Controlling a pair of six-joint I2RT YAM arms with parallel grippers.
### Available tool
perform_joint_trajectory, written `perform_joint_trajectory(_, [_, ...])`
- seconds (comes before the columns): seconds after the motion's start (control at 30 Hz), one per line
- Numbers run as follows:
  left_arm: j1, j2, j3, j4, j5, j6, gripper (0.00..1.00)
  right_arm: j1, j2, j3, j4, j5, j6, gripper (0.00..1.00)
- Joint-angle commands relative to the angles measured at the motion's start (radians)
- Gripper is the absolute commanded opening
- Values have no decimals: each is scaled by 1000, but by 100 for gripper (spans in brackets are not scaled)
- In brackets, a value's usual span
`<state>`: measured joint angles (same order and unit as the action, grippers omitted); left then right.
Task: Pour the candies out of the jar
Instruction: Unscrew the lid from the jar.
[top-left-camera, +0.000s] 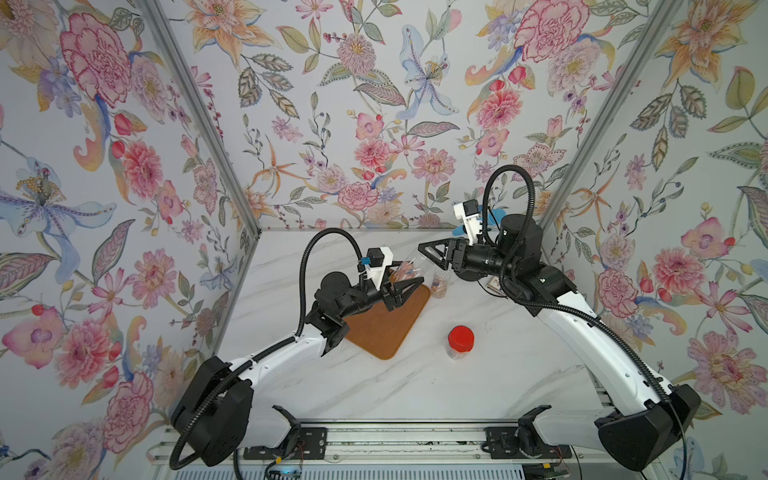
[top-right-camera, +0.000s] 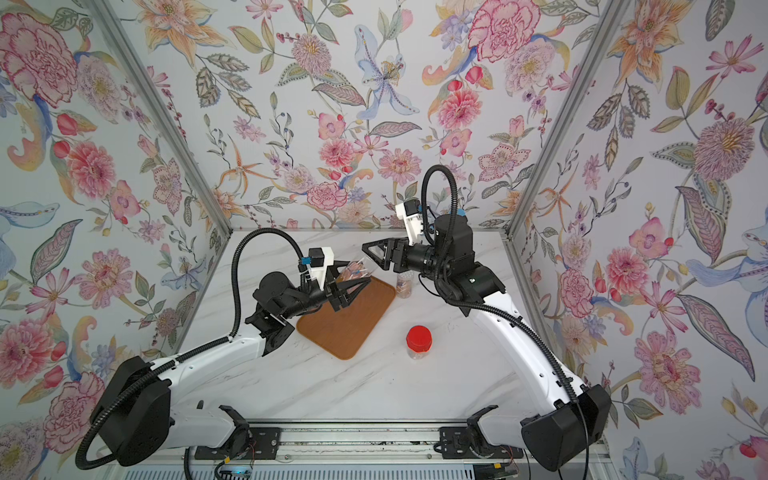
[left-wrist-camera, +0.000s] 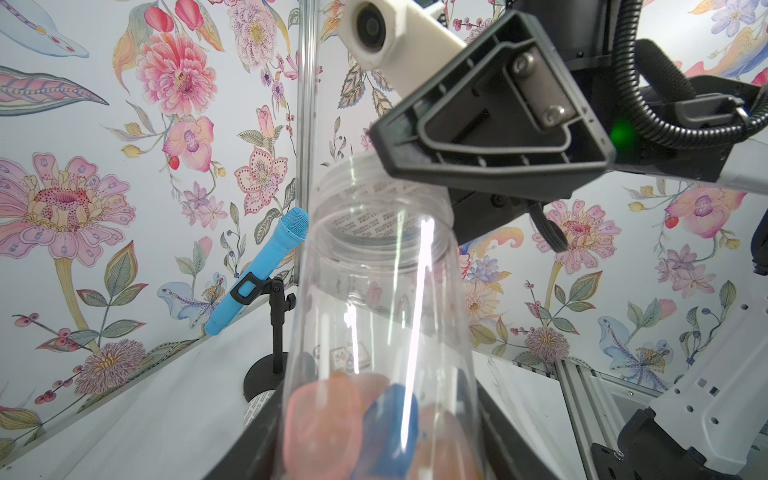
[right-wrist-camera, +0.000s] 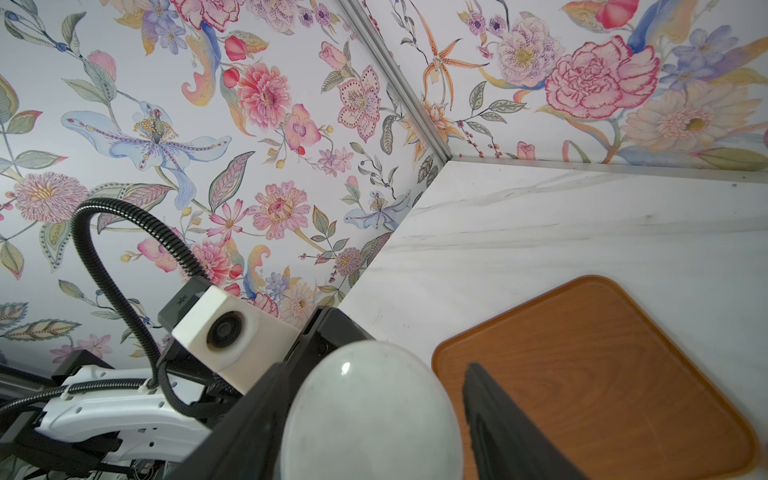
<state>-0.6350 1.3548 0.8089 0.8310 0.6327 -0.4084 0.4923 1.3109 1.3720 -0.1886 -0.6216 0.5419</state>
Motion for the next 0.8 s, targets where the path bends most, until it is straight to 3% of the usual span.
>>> perform_joint_trajectory(0.0, [-6, -34, -11, 32, 8, 14, 0, 2, 2, -10, 28, -15, 1, 61])
perform_joint_trajectory(0.27, [-6, -36, -17, 32, 4, 16, 0, 0, -3, -4, 30, -15, -4, 50])
perform_joint_trajectory(0.47, [-6, -34, -20, 24, 7, 22, 0, -23, -4, 12, 30, -48, 7, 50])
perform_joint_trajectory(0.67, [-6, -28, -17, 16, 8, 31, 0, -44, 29, 75, 15, -197, 60, 50])
perform_joint_trajectory(0.77, [-6, -22, -14, 20, 10, 31, 0, -30, 36, 109, -75, -153, -10, 49])
